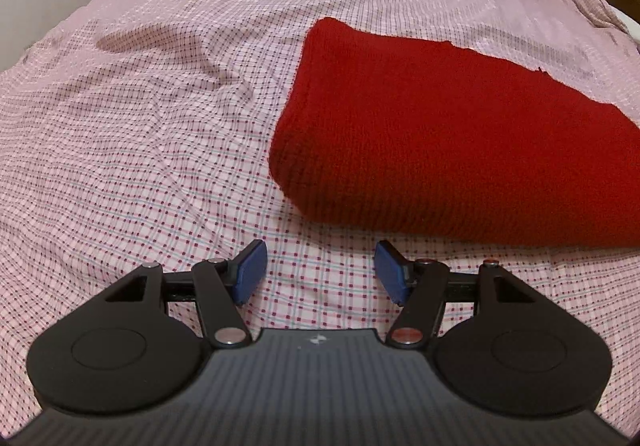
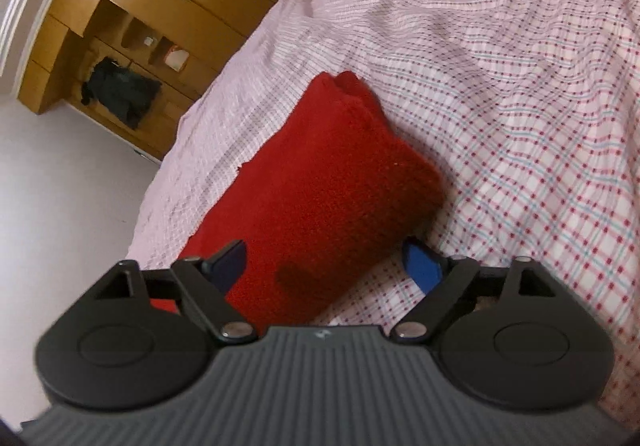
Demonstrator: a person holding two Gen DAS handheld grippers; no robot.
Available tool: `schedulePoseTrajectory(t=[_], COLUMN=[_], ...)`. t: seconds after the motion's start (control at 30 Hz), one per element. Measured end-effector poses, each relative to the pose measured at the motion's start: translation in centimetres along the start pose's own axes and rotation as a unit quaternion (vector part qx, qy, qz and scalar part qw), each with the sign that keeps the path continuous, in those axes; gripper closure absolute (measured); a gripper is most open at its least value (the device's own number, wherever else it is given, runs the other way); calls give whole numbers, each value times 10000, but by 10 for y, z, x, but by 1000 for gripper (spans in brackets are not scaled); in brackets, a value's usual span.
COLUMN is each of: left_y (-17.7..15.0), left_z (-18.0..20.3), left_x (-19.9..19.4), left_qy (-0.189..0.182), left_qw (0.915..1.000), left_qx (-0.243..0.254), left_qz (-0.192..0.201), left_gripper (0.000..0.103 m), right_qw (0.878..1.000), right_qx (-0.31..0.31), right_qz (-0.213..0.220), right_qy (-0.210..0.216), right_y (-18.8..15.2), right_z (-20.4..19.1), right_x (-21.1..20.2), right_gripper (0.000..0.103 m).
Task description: Fold small clothes
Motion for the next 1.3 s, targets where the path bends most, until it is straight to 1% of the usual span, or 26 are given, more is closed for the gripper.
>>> schedulePoseTrajectory(t=[0.23, 0.37, 0.5, 0.67, 0.83, 1.13, 1.2, 1.23, 1.27, 1.3], left_y=[-2, -2, -2, -1, 0, -1, 0, -1, -1, 0], left_z=[5, 6, 6, 5, 6, 5, 5, 6, 6, 6], left_x=[1, 1, -2, -7, -7, -6, -7, -7, -7, -7], left_qy=[60, 62, 28, -93, -73, -73, -71, -66, -60, -55], left_qw=[9999, 9999, 10000, 9999, 9999, 9999, 9999, 9999, 9999, 9999], left_qx=[90, 88, 9, -59, -85, -105, -103, -107, -107, -103], left_qz=[17, 25, 24, 26, 2, 3, 4, 4, 7, 10], left_gripper=[33, 33, 33, 33, 33, 33, 33, 33, 33, 33], right_qw=[9989, 9949, 9921, 9917, 9938, 9936, 9937, 9935, 9930, 9928], right_qx=[436, 897, 1065, 1017, 684, 572, 471, 429, 418, 453], right_qz=[183, 458, 664, 774, 784, 902, 916, 928, 969, 998], right_qy=[66, 22, -47, -159, -382, -381, -433, -500, -534, -481], right_y=[5, 7, 7, 6, 5, 5, 6, 6, 7, 7], right_z=[-1, 2, 1, -2, -10, -12, -14, -14, -13, -12], right_x=[11, 13, 15, 17, 22, 35, 39, 40, 41, 40], right_gripper=[14, 14, 14, 14, 14, 14, 20, 30, 43, 49])
Point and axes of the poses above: each gripper's, at about its wrist camera, not at the fingertips, and x roughly the way its jaws point, z to its right, y to its top, the point moved 3 cm from there along x, roughly the way its jaws point, and after that the axes turned 2 degrees about -z, right-handed, at the moved point
